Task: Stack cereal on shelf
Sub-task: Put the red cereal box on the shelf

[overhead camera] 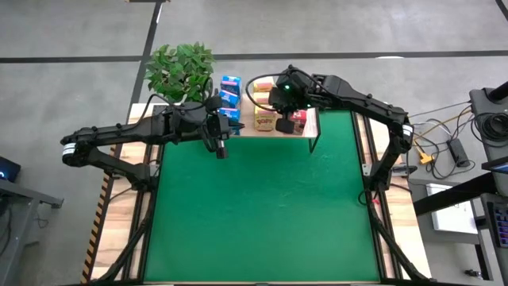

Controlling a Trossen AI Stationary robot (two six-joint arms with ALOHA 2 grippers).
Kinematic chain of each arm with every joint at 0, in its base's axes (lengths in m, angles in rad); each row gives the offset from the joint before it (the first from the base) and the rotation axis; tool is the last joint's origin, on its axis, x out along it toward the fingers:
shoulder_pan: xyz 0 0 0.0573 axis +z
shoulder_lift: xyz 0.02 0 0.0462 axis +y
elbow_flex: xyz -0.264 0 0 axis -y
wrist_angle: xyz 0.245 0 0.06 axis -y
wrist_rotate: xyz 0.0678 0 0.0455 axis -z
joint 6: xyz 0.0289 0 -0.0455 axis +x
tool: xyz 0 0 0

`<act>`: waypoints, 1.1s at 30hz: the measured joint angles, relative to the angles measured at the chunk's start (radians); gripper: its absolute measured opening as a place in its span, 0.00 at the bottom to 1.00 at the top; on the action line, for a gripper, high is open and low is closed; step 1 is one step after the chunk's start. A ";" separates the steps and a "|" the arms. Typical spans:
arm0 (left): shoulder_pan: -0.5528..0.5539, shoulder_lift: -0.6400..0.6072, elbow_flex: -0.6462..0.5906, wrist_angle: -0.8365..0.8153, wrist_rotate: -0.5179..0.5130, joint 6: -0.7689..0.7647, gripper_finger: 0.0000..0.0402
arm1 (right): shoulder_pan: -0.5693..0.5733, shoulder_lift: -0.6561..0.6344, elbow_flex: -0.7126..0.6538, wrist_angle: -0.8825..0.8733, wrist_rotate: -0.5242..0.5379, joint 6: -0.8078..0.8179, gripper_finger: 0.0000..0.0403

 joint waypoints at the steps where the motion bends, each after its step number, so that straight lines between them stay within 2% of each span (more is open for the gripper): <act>1: 0.000 0.000 0.000 0.000 0.000 0.000 0.00 | 0.000 0.000 0.000 0.004 0.000 0.006 0.02; 10: 0.000 0.000 0.000 0.000 0.000 0.000 0.00 | 0.000 0.004 -0.042 0.062 -0.027 0.006 0.02; 33: 0.000 0.000 0.000 0.000 0.000 0.000 0.00 | 0.000 0.003 -0.019 0.105 -0.024 -0.026 0.02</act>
